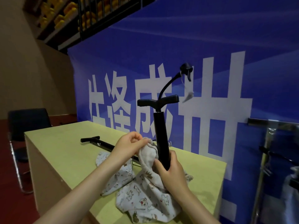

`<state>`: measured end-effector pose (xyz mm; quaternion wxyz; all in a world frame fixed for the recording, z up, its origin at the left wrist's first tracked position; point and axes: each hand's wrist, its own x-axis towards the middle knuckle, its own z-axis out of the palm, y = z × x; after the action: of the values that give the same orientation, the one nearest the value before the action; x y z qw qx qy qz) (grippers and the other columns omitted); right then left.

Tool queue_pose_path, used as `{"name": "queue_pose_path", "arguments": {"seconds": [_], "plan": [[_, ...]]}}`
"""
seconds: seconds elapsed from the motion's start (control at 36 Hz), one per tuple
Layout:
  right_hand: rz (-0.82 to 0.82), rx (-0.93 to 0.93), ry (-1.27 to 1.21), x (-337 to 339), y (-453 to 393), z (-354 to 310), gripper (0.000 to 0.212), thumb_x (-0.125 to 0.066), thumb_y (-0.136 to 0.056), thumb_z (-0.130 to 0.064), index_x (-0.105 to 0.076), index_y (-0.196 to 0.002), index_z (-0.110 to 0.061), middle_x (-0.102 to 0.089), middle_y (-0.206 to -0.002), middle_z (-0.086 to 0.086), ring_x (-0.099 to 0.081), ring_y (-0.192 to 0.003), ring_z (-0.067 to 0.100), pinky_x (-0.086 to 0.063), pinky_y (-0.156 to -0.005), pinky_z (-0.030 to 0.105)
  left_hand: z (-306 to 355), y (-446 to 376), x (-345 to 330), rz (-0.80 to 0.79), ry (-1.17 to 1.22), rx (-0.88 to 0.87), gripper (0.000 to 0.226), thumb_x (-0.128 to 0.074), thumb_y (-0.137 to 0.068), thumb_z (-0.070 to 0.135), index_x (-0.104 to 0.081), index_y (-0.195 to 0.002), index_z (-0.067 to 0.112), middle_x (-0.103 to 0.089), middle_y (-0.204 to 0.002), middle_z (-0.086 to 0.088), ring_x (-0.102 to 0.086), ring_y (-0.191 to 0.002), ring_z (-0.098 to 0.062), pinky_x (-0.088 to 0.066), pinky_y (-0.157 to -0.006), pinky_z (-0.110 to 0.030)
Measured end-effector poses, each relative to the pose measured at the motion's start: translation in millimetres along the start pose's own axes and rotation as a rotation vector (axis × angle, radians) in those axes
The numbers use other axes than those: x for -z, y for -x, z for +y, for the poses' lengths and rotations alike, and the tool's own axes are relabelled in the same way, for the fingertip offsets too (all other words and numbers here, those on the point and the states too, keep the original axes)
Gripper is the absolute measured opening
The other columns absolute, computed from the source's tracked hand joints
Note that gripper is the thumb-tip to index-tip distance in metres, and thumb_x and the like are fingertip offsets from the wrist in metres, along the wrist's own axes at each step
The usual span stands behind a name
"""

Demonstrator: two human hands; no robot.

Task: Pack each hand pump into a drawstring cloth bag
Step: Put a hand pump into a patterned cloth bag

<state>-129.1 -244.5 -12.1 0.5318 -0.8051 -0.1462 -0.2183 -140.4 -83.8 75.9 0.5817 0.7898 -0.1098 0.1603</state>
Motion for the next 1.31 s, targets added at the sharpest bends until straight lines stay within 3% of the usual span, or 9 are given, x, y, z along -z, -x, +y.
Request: {"name": "queue_pose_path", "arguments": {"seconds": [0.11,0.31,0.44,0.53,0.75,0.86,1.0,1.19,1.31], "plan": [[0.045,0.011,-0.052,-2.6,2.8,-0.2,0.044,-0.053,-0.083,-0.063,-0.046,-0.109,-0.029,-0.066,-0.082,-0.003,-0.063,-0.071,0.006,-0.055,-0.066,0.041,0.6,-2.8,6.2,-0.021,0.044,0.089,0.022,-0.061,-0.093,0.019,-0.065,-0.085,-0.001,-0.064,-0.077,-0.011,-0.06,-0.07,-0.019,-0.052,-0.063,-0.027],[0.067,0.034,-0.134,1.6,7.0,2.5,0.022,-0.063,-0.091,-0.034,-0.051,-0.108,-0.025,-0.064,-0.088,-0.006,-0.06,-0.077,0.003,-0.051,-0.066,0.03,8.0,0.0,13.2,-0.125,0.896,0.335,0.021,-0.054,-0.093,0.026,-0.063,-0.077,0.014,-0.066,-0.073,-0.003,-0.058,-0.084,-0.021,-0.045,-0.081,-0.036],[-0.027,0.087,-0.22,3.1,1.2,-5.4,0.043,-0.065,-0.09,-0.033,-0.04,-0.119,-0.052,-0.059,-0.108,-0.035,-0.055,-0.102,-0.014,-0.049,-0.082,0.016,17.3,-4.8,4.7,-0.156,0.869,0.156,0.015,-0.051,-0.092,0.026,-0.06,-0.094,0.014,-0.07,-0.113,-0.007,-0.063,-0.106,-0.021,-0.047,-0.092,-0.038],[-0.108,0.142,-0.167,2.3,0.8,-17.1,0.051,-0.057,-0.095,-0.034,-0.028,-0.12,-0.067,-0.045,-0.107,-0.056,-0.045,-0.106,-0.026,-0.04,-0.081,0.002,26.8,-6.8,-2.5,-0.1,0.732,-0.014,0.035,-0.05,-0.088,0.039,-0.064,-0.105,0.012,-0.07,-0.111,-0.005,-0.064,-0.106,-0.017,-0.046,-0.091,-0.036],[-0.167,0.254,-0.009,-0.9,-4.3,-21.3,0.044,-0.029,-0.103,-0.043,-0.031,-0.146,-0.044,-0.036,-0.142,-0.033,-0.032,-0.124,-0.023,-0.026,-0.096,0.0,33.9,-5.2,-27.4,0.191,0.509,-0.155,0.036,-0.057,-0.074,0.057,-0.066,-0.086,0.025,-0.069,-0.092,0.001,-0.063,-0.092,-0.015,-0.048,-0.093,-0.033],[-0.048,0.289,-0.098,18.3,-9.8,-15.6,0.027,-0.055,-0.097,-0.018,-0.064,-0.12,-0.028,-0.065,-0.115,-0.012,-0.06,-0.105,0.0,-0.048,-0.088,0.017,25.1,-14.9,-21.5,0.243,0.508,-0.155,0.027,-0.05,-0.094,0.045,-0.062,-0.095,0.021,-0.062,-0.081,0.007,-0.059,-0.082,-0.011,-0.048,-0.089,-0.036],[0.171,0.188,0.071,34.7,-17.0,12.1,0.024,-0.066,-0.089,-0.021,-0.061,-0.11,-0.029,-0.055,-0.104,-0.015,-0.051,-0.098,0.0,-0.043,-0.079,0.016,15.5,-21.0,-13.2,0.271,0.517,-0.122,0.027,-0.049,-0.097,0.045,-0.062,-0.096,0.021,-0.063,-0.081,0.007,-0.058,-0.087,-0.016,-0.047,-0.093,-0.041],[-0.122,-0.3,-0.052,50.6,-22.5,25.2,0.024,-0.064,-0.091,-0.023,-0.07,-0.08,-0.002,-0.059,-0.06,-0.001,-0.047,-0.051,0.011,-0.038,-0.047,0.019,17.3,-21.9,-16.0,0.32,0.505,-0.121,0.022,-0.05,-0.097,0.042,-0.061,-0.089,0.024,-0.064,-0.083,0.006,-0.058,-0.087,-0.013,-0.046,-0.089,-0.034],[-0.288,-0.422,-0.194,56.4,-19.0,24.3,0.025,-0.067,-0.09,-0.028,-0.065,-0.073,-0.009,-0.057,-0.058,0.001,-0.047,-0.048,0.012,-0.039,-0.047,0.022,18.0,-25.2,-15.6,0.331,0.494,-0.136,0.023,-0.054,-0.095,0.039,-0.062,-0.088,0.018,-0.063,-0.083,0.008,-0.058,-0.085,-0.011,-0.046,-0.085,-0.03]]}}
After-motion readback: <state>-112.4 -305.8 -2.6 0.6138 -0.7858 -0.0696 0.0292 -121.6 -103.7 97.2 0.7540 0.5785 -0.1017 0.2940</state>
